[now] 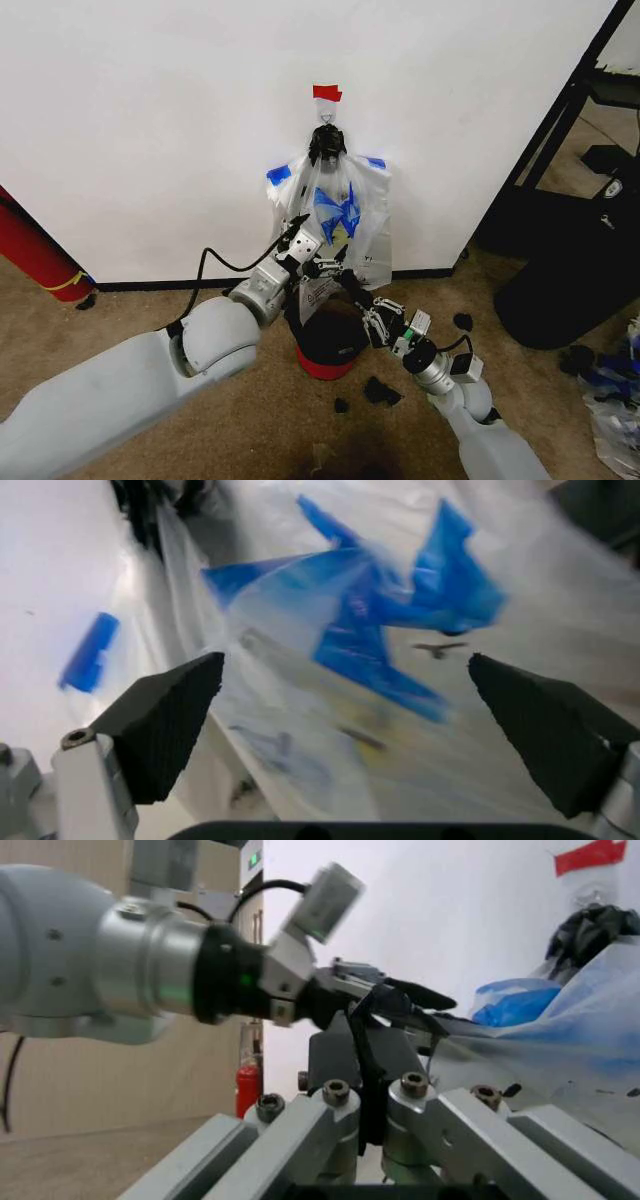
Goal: Pick up the garbage bag from the wall and place it over the trash bin.
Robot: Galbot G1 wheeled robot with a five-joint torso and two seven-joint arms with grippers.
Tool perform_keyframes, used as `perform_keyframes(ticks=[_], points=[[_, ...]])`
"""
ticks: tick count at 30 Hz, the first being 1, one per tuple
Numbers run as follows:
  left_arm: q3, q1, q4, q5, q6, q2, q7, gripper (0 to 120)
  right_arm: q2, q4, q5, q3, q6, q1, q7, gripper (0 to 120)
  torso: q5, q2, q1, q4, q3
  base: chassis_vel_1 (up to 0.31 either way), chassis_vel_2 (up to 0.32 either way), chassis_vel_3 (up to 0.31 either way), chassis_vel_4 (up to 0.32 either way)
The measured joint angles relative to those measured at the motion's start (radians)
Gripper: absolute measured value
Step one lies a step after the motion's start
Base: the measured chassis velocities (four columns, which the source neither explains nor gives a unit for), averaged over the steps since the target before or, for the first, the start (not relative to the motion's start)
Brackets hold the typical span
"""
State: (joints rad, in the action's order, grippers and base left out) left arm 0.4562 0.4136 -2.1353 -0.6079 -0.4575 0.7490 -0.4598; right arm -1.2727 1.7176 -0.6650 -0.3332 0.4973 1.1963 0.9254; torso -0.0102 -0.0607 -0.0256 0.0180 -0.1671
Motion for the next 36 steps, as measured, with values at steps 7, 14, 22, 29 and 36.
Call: perform_keyframes(ticks=[7, 14, 22, 29, 36], points=[[0.032, -0.063, 0.033, 0.083, -0.039, -0.010, 0.015, 96, 0.001, 0.014, 0.002, -0.002, 0.006, 0.015, 0.007, 0, 0.0001, 0.000, 0.000, 0.0001, 0.000, 0.000, 0.000, 0.000, 0.000], [0.027, -0.048, 0.036, 0.193, -0.068, -0.021, 0.029, 78, 0.001, 0.022, 0.001, -0.006, 0.010, 0.019, 0.007, 0, 0.0000, 0.000, 0.000, 0.0001, 0.000, 0.000, 0.000, 0.000, 0.000], [-0.010, 0.006, 0.004, 0.208, -0.085, -0.040, 0.027, 46, 0.001, 0.022, 0.000, -0.006, 0.011, 0.017, 0.007, 0, 0.0000, 0.000, 0.000, 0.0000, 0.000, 0.000, 0.000, 0.000, 0.000], [-0.033, 0.030, 0.004, 0.202, -0.071, -0.044, 0.029, 22, -0.006, 0.020, 0.004, -0.001, 0.011, 0.014, 0.006, 0, 0.0000, 0.000, 0.000, 0.0001, 0.000, 0.000, 0.000, 0.000, 0.000], [-0.088, 0.099, -0.034, 0.203, -0.053, -0.055, 0.030, 0, -0.002, 0.016, 0.003, -0.005, 0.012, 0.016, -0.004, 0, 0.0000, 0.000, 0.000, 0.0002, 0.000, 0.000, 0.000, 0.000, 0.000]])
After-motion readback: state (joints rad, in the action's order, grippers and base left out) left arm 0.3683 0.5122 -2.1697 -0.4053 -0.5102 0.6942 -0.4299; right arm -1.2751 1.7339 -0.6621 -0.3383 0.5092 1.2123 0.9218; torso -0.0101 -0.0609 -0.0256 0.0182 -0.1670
